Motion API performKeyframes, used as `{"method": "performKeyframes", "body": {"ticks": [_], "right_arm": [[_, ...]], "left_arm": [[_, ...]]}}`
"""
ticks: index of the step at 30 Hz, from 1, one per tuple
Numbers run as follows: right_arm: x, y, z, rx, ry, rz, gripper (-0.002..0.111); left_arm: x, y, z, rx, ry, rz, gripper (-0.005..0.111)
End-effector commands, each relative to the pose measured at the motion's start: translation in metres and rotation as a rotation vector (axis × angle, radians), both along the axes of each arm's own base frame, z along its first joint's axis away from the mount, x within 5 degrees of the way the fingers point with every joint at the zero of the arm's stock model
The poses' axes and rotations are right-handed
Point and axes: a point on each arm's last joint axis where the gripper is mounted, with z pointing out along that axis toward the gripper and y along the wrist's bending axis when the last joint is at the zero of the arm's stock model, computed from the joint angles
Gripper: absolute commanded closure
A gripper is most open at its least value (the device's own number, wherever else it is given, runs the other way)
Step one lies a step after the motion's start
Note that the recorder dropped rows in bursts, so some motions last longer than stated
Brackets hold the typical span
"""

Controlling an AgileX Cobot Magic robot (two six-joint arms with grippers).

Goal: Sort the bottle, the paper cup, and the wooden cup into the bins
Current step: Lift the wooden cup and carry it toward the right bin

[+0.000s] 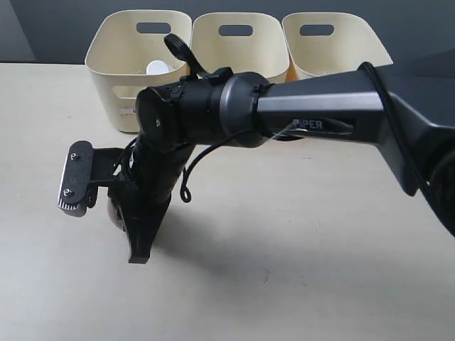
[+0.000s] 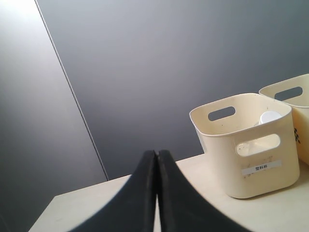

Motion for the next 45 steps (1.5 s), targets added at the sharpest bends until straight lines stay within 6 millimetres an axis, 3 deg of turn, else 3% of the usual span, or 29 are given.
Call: {"method": "performKeyframes", "body": {"ticks": [1, 6, 17, 22, 31, 34, 37, 40, 45], "right_arm": [[0.002, -0.001, 0.011, 0.017, -0.041, 0.007, 0.109], [-0.002, -0.012, 0.048, 0.012, -0.095, 0.012, 0.109], [-0.014, -0.066, 0.163, 0.036, -0.341, -0.173, 0.109], [-0.013, -0.090, 0.193, 0.039, -0.444, -0.297, 0.109], [0.030, -0.142, 0.203, 0.039, -0.460, -0.566, 0.109], [0.058, -0.179, 0.205, 0.048, -0.457, -0.735, 0.109], [0.072, -0.199, 0.205, 0.077, -0.458, -0.815, 0.109], [0.089, -0.216, 0.184, 0.161, -0.483, -0.855, 0.109], [0.118, -0.249, 0.131, 0.254, -0.481, -0.980, 0.109]], "left_arm": [[0.000, 0.000, 0.000, -0.002, -0.005, -0.003, 0.107], [0.000, 0.000, 0.000, -0.002, -0.005, -0.003, 0.107], [0.000, 0.000, 0.000, -0.002, -0.005, -0.003, 0.107], [0.000, 0.000, 0.000, -0.002, -0.005, -0.003, 0.107], [0.000, 0.000, 0.000, -0.002, -0.005, -0.003, 0.107], [0.000, 0.000, 0.000, -0.002, -0.005, -0.003, 0.107], [0.000, 0.000, 0.000, -0.002, -0.005, -0.003, 0.107], [0.000, 0.000, 0.000, -0.002, -0.005, -0.003, 0.107], [0.000, 0.000, 0.000, -0.002, -0.005, -0.003, 0.107]]}}
